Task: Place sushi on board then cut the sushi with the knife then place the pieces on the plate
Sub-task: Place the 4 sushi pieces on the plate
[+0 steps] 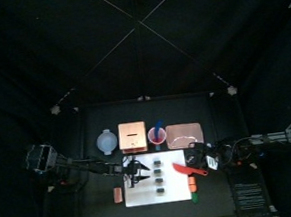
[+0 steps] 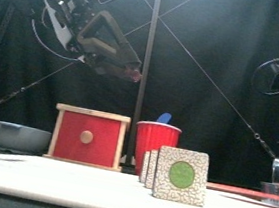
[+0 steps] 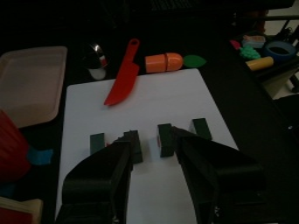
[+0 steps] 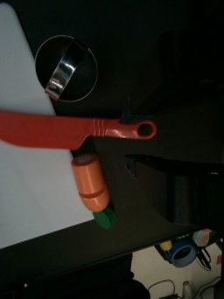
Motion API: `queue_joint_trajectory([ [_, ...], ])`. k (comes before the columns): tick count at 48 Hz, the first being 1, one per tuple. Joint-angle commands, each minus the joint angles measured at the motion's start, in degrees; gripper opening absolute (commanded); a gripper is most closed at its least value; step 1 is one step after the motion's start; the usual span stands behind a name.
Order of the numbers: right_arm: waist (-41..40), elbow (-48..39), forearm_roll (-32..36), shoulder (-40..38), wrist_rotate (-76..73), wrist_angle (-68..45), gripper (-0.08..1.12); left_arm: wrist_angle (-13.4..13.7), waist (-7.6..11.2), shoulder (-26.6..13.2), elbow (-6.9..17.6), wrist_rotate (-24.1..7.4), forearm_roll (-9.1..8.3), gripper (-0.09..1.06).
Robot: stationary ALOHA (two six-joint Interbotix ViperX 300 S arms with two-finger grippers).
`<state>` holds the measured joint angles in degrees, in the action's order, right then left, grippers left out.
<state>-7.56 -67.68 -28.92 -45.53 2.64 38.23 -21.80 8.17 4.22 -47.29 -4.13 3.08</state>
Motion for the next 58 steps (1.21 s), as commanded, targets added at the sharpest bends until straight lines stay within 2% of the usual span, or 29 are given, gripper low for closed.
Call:
queue_joint_trajectory([
  [1, -0.4, 2.5, 1.1, -0.5, 0.1, -0.2, 0.72, -0.5, -0.79, 0.4, 0.4, 0.1, 0.09, 0.76],
  [8, -1.1, 5.4, 4.6, -0.4, 0.4, -3.0, 0.72, -0.5, -1.93, 0.3, -0.4, 0.2, 1.05, 0.76],
  [18, -1.1, 8.1, 8.5, 2.6, 0.5, -16.0, 0.72, -1.8, -2.55, 0.4, -2.3, -0.1, 3.43, 0.76],
  [23, -1.1, 9.3, 10.7, 5.8, 0.6, -22.0, 0.72, -2.8, -2.90, 0.4, -3.7, 0.0, 3.52, 0.76],
  [34, 0.0, 11.9, 16.4, 12.0, 0.5, -30.1, 0.74, -3.2, -3.60, 1.1, -5.4, -0.1, 3.52, 0.76],
  [50, 2.4, 16.7, 17.0, 27.9, 0.5, -37.1, 0.76, -3.1, -4.92, 1.0, -8.3, 0.2, 3.52, 0.76],
  [58, 3.6, 20.9, 17.0, 35.1, 0.5, -37.4, 0.81, -3.1, -5.45, 1.0, -9.2, 0.0, 4.83, 0.76],
])
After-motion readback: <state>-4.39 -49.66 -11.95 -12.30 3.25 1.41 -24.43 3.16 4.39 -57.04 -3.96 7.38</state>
